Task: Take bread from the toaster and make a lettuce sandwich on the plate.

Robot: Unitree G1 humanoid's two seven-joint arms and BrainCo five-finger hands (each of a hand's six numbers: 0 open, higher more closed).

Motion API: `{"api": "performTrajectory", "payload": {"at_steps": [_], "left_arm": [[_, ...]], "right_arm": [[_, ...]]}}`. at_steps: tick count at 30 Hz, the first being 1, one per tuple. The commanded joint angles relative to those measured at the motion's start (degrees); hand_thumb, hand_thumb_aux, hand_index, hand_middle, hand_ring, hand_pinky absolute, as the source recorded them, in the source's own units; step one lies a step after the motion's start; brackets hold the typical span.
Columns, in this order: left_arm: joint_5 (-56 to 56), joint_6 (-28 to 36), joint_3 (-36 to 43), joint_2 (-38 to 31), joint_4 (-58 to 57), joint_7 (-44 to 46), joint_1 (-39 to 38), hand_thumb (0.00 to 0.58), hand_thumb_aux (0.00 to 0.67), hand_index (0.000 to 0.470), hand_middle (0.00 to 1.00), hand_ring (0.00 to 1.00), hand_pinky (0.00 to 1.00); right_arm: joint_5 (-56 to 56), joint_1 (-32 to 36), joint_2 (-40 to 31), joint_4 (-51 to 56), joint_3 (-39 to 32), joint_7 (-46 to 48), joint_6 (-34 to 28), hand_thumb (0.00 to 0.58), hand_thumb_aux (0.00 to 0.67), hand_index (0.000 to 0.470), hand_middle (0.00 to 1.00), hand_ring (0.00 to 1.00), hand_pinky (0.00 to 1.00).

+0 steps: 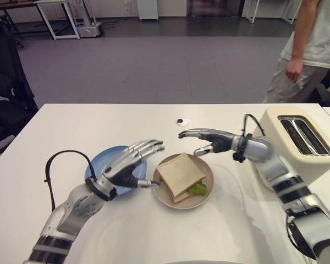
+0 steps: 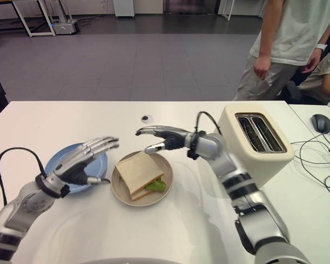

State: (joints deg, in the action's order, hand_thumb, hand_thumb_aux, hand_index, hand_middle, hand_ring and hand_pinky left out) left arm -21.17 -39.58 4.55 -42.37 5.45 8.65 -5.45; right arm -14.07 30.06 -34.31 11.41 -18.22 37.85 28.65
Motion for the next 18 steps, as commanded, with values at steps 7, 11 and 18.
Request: {"api": "performTrajectory", "payload": {"at_steps": [7,11,18], "left_arm": [[0.09,7.43,8.45,-2.28,5.22,17.6,-3.36,0.58,0.67,0.47,1.0,1.0,1.0],[-11.62,7.67,16.06,2.11,-10.05,16.23,4.43,0.58,0.67,0.47,1.0,1.0,1.0],[-28.34,5.71,22.93,7.0,-27.54,-1.1,21.15,0.58,0.67,0.47,1.0,1.0,1.0]], "right_arm": [[-5.2,-21.84,-7.83,-13.67,-4.39,5.1,2.69,0.58,0.67,0.47,1.0,1.0,1.0],[-12.52,-18.77,-3.41,1.42,-7.97,0.39,2.0,0.58,0.67,0.47,1.0,1.0,1.0],[-14.96,-12.56,2.3,15.95,-8.34,-9.61,1.35,0.58,0.67,0.47,1.0,1.0,1.0]]}}
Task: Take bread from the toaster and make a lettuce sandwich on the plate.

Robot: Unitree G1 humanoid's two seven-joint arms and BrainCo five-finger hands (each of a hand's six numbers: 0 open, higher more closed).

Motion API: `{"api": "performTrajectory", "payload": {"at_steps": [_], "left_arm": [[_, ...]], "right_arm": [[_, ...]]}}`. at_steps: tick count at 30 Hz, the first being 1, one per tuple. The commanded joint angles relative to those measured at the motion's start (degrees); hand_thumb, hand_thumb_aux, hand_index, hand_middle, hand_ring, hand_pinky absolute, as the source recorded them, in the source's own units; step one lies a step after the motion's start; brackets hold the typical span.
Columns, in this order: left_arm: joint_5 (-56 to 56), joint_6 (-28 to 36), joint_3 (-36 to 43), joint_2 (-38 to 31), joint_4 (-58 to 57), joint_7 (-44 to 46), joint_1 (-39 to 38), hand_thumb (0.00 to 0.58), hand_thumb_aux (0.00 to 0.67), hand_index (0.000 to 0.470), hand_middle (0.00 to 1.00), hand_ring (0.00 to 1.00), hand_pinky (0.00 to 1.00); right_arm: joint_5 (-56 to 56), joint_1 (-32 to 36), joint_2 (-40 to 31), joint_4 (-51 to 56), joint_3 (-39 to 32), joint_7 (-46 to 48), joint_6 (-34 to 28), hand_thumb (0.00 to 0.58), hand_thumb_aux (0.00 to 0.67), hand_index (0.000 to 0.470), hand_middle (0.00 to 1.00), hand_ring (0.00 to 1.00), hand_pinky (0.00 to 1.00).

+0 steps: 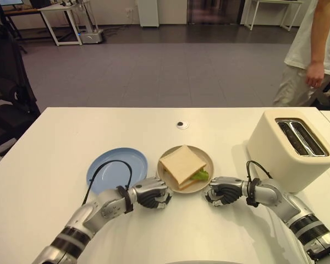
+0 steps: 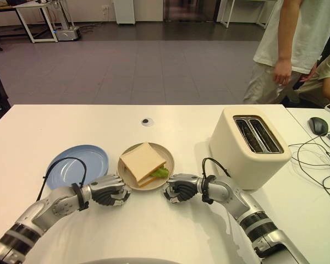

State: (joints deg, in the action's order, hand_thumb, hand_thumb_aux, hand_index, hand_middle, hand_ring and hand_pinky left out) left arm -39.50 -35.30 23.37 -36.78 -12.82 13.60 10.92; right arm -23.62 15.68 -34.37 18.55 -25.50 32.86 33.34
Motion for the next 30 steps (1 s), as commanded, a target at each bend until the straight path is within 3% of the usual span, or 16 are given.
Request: {"api": "performTrajectory", "payload": {"at_steps": [1,7,8,9,10,11,12,13,15,16,17,18,19,20,25,30], "left_arm": [[-12.28,1.5,5.04,2.3,-11.43,-9.94,7.33,0.58,0.67,0.47,1.0,1.0,1.0],[-19.28,2.22,6.54,4.43,-15.0,-28.43,14.9,0.58,0.67,0.47,1.0,1.0,1.0],[-19.09,1.71,6.0,3.89,-13.93,-30.45,14.35,0.58,0.67,0.47,1.0,1.0,1.0],[-18.39,0.92,5.08,3.03,-12.07,-32.38,13.05,0.58,0.67,0.47,1.0,1.0,1.0],[-17.75,0.34,4.33,2.4,-10.53,-33.76,11.95,0.58,0.67,0.47,1.0,1.0,1.0],[-15.67,-0.69,2.78,1.87,-8.08,-34.89,9.94,0.58,0.67,0.47,1.0,1.0,1.0],[-13.16,-1.66,1.08,1.5,-5.38,-35.7,7.67,0.565,0.562,0.394,1.0,1.0,1.0],[-9.31,-3.15,-0.82,1.28,-2.26,-35.87,4.79,0.472,0.381,0.267,0.86,0.86,0.86],[0.68,-5.88,-3.97,1.61,1.87,-34.16,0.07,0.179,0.113,0.079,0.23,0.23,0.23],[6.45,-7.31,-5.11,2.2,2.5,-32.73,-1.32,0.087,0.053,0.037,0.0,0.0,0.0],[11.36,-8.3,-6.03,2.82,2.73,-31.31,-2.1,0.04,0.024,0.017,0.0,0.0,0.0],[17.21,-9.36,-6.77,3.74,2.32,-29.43,-2.27,0.0,0.0,0.0,0.0,0.0,0.0],[22.23,-9.94,-7.48,4.71,1.93,-27.67,-2.2,0.0,0.0,0.0,0.0,0.0,0.0],[27.07,-10.36,-7.98,5.81,1.17,-25.62,-1.95,0.0,0.0,0.0,0.0,0.0,0.0],[41.3,-10.52,-9.27,10.11,-1.55,-15.29,-1.71,0.0,0.0,0.0,0.0,0.0,0.0],[50.29,-9.56,-11.22,13.19,-3.66,-5.47,-1.21,0.0,0.0,0.0,0.0,0.0,0.0]], "right_arm": [[-6.24,3.29,3.1,11.12,-0.51,-7.64,-4.31,0.58,0.67,0.47,1.0,1.0,1.0],[-5.21,6.93,5.93,16.8,2.23,-17.75,-3.16,0.58,0.67,0.47,1.0,1.0,1.0],[-4.74,6.57,5.89,15.84,2.32,-18.15,-1.75,0.576,0.617,0.433,1.0,1.0,1.0],[-3.91,5.92,5.62,14.08,2.52,-18.4,0.53,0.52,0.455,0.319,1.0,1.0,1.0],[-3.12,5.35,5.31,12.6,2.73,-18.41,2.34,0.466,0.373,0.262,1.0,1.0,1.0],[-1.21,4.24,4.76,10.2,3.38,-17.61,4.02,0.0,0.0,0.0,1.0,1.0,1.0],[1.06,3.13,4.12,7.82,4.25,-16.48,5.35,0.0,0.0,0.0,1.0,1.0,1.0],[4.84,1.73,2.87,4.79,5.14,-14.15,6.63,0.0,0.0,0.0,1.0,1.0,1.0],[13.63,-0.36,0.89,-1.08,7.0,-9.07,6.99,0.0,0.0,0.0,0.96,0.96,0.96],[18.1,-0.7,0.78,-3.45,8.13,-7.09,6.07,0.0,0.0,0.0,0.93,0.93,0.93],[21.36,-0.56,1.43,-4.94,9.23,-6.24,5.12,0.0,0.0,0.0,0.85,0.85,0.85],[23.36,-0.01,2.83,-5.25,10.56,-6.69,4.36,0.0,0.0,0.0,0.62,0.62,0.62],[22.92,0.81,4.31,-4.24,11.58,-8.29,4.23,0.0,0.0,0.0,0.42,0.42,0.42],[21.99,1.67,6.26,-2.34,12.45,-10.55,3.97,0.0,0.0,0.0,0.0,0.0,0.0],[23.04,3.85,15.0,6.69,14.64,-15.15,2.54,0.0,0.0,0.0,0.0,0.0,0.0],[30.99,5.68,20.68,13.71,18.64,-11.42,3.14,0.0,0.0,0.0,0.0,0.0,0.0]]}}
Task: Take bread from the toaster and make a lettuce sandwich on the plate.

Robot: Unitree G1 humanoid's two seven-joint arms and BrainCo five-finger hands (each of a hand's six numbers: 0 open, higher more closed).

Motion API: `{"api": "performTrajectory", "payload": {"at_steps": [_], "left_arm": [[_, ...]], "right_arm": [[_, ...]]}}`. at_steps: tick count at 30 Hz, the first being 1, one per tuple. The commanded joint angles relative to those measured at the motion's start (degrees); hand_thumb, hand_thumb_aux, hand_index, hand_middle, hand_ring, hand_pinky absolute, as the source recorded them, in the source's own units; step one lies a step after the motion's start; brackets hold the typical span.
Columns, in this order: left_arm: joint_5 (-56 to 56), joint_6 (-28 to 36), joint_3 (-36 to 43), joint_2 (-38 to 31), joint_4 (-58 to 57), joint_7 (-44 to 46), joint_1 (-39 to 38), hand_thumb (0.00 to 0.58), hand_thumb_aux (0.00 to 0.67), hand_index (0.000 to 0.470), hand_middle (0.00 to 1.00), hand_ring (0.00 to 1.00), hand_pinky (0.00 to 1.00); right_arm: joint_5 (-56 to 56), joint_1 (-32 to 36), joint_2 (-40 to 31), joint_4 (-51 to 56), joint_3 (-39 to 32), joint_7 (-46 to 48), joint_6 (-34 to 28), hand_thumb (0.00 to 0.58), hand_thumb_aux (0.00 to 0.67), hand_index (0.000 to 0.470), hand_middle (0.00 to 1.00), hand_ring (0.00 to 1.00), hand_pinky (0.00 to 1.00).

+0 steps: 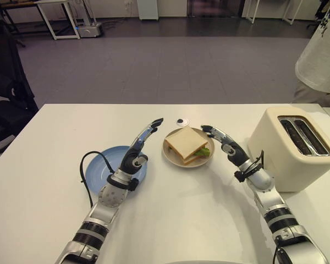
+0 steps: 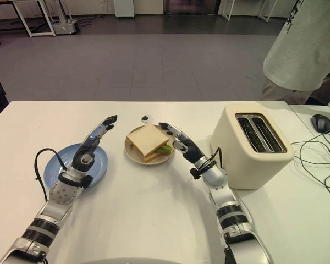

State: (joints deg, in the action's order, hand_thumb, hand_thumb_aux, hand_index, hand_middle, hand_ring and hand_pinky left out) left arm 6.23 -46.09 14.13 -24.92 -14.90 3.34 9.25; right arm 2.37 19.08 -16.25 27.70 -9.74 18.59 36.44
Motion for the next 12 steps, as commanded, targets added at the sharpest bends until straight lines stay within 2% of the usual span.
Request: {"api": "performTrajectory", "payload": {"at_steps": [1,6,12], "left_arm": [[6.15,1.48,-2.8,1.8,-2.11,6.44,0.55,0.0,0.0,0.0,0.0,0.0,0.0],[9.35,2.55,-6.01,3.97,-3.27,12.32,0.93,0.0,0.0,0.0,0.0,0.0,0.0],[9.57,3.58,-8.84,6.21,-3.42,16.42,1.01,0.0,0.0,0.0,0.0,0.0,0.0]], "right_arm": [[7.16,3.3,3.46,6.45,4.15,4.31,-0.06,0.0,0.0,0.0,0.0,0.0,0.0],[15.96,6.79,5.3,10.89,9.56,13.15,-1.47,0.0,0.0,0.0,0.0,0.0,0.0],[17.59,7.14,6.56,12.09,11.39,19.4,-1.09,0.0,0.0,0.0,0.0,0.0,0.0]]}}
